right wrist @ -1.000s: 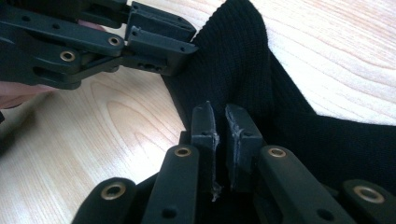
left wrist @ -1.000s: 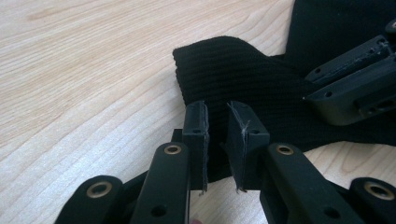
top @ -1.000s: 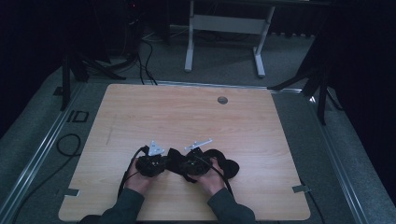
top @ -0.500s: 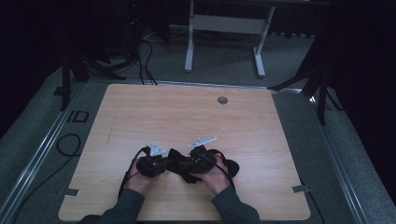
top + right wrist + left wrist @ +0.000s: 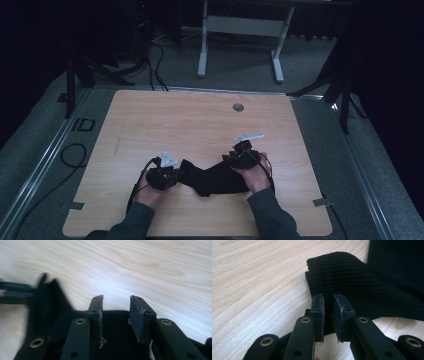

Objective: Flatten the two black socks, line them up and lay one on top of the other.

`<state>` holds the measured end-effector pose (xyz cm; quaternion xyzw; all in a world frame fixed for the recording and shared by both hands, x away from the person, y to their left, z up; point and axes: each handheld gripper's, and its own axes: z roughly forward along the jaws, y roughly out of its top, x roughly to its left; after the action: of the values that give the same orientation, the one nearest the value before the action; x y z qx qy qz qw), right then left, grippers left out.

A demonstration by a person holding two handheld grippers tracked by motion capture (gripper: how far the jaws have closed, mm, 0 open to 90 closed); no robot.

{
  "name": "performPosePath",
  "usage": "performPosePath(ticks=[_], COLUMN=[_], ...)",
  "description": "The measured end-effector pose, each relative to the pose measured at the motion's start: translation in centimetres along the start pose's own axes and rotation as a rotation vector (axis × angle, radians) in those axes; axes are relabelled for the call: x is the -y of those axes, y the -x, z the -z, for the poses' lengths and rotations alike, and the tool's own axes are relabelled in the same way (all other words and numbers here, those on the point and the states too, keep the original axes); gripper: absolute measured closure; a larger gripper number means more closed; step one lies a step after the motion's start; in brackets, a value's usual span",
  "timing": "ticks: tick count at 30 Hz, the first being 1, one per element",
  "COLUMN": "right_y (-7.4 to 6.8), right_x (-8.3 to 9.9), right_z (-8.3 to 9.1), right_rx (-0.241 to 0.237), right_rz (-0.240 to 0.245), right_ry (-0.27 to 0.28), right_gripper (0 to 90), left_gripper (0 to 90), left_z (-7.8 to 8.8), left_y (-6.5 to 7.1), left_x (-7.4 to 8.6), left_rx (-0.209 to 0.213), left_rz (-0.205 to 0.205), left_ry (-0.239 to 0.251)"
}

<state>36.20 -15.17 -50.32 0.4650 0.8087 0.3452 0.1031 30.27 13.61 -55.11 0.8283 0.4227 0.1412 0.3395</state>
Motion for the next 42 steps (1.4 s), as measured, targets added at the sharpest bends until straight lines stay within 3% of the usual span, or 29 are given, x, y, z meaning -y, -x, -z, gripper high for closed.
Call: performPosePath(ticks=[7, 15, 22, 23, 25, 33, 36, 42], right_y=[2.2, 2.4, 2.0, 2.0, 1.9, 1.3, 1.2, 1.3], right_x=[1.6, 2.5, 2.5, 2.6, 2.8, 3.2, 3.6, 4.5], right_z=[-1.5, -2.8, -2.8, -2.8, -2.7, 0.6, 2.0, 3.7], right_rx=[0.046, 0.032, 0.042, 0.039, 0.039, 0.01, 0.038, 0.048], right_rz=[-0.049, -0.066, -0.042, -0.049, -0.045, -0.048, -0.049, -0.063], right_ry=[-0.071, -0.11, -0.115, -0.109, -0.098, 0.015, 0.035, 0.051], right_gripper=[64.0, 60.2, 73.2, 79.6, 83.8, 85.1, 85.1, 85.0], left_gripper=[79.1, 79.0, 79.1, 79.1, 79.1, 79.1, 79.0, 79.0], left_z=[0.0, 0.0, 0.0, 0.0, 0.0, 0.0, 0.0, 0.0], left_y=[0.0, 0.0, 0.0, 0.0, 0.0, 0.0, -0.1, -0.1], left_x=[0.0, 0.0, 0.1, 0.1, 0.1, 0.1, 0.1, 0.1], left_rx=[0.002, 0.009, 0.01, 0.011, 0.013, 0.015, 0.018, 0.021], left_rz=[0.005, 0.011, 0.014, 0.017, 0.019, 0.021, 0.023, 0.026], left_ry=[0.001, 0.002, 0.002, 0.002, 0.002, 0.003, 0.002, 0.001])
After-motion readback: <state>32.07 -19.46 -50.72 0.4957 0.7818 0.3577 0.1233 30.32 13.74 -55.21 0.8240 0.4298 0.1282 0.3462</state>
